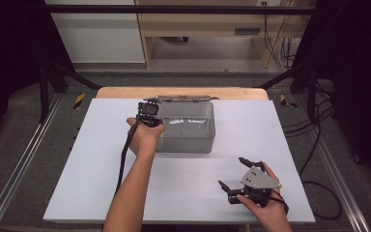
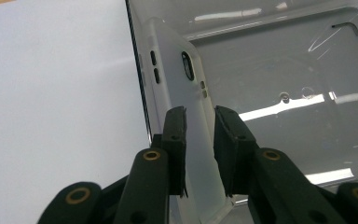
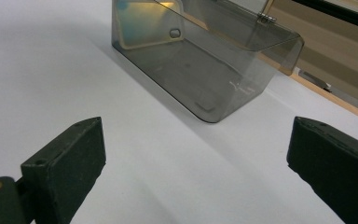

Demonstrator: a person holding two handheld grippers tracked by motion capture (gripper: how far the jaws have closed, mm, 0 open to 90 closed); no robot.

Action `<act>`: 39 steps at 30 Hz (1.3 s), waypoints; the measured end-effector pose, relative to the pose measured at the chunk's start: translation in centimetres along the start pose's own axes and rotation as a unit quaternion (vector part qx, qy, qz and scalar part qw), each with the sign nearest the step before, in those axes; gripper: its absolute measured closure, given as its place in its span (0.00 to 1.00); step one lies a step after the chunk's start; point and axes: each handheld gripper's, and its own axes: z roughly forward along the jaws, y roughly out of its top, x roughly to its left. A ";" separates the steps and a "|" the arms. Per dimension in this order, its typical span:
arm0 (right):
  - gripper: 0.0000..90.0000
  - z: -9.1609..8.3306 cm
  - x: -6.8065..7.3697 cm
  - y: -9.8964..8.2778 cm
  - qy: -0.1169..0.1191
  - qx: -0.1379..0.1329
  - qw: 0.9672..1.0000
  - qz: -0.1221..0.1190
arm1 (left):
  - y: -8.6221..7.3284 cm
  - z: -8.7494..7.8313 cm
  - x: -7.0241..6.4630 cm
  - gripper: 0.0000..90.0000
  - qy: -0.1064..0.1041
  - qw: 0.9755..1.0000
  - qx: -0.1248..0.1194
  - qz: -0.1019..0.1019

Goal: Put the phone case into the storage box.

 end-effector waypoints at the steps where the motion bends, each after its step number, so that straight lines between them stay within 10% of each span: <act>1: 0.05 0.0 0.0 0.0 0.000 0.000 1.000 0.000 | 0.0 0.0 0.0 0.82 0.000 1.000 0.000 0.000; 29: 0.05 0.1 0.1 0.0 0.002 0.002 1.000 -0.005 | 0.0 -2.4 0.7 0.73 -0.037 0.998 -0.058 -0.003; 39: 0.05 0.1 0.1 0.0 0.001 0.003 1.000 -0.004 | -0.2 -2.8 0.9 0.63 -0.052 0.993 -0.108 0.006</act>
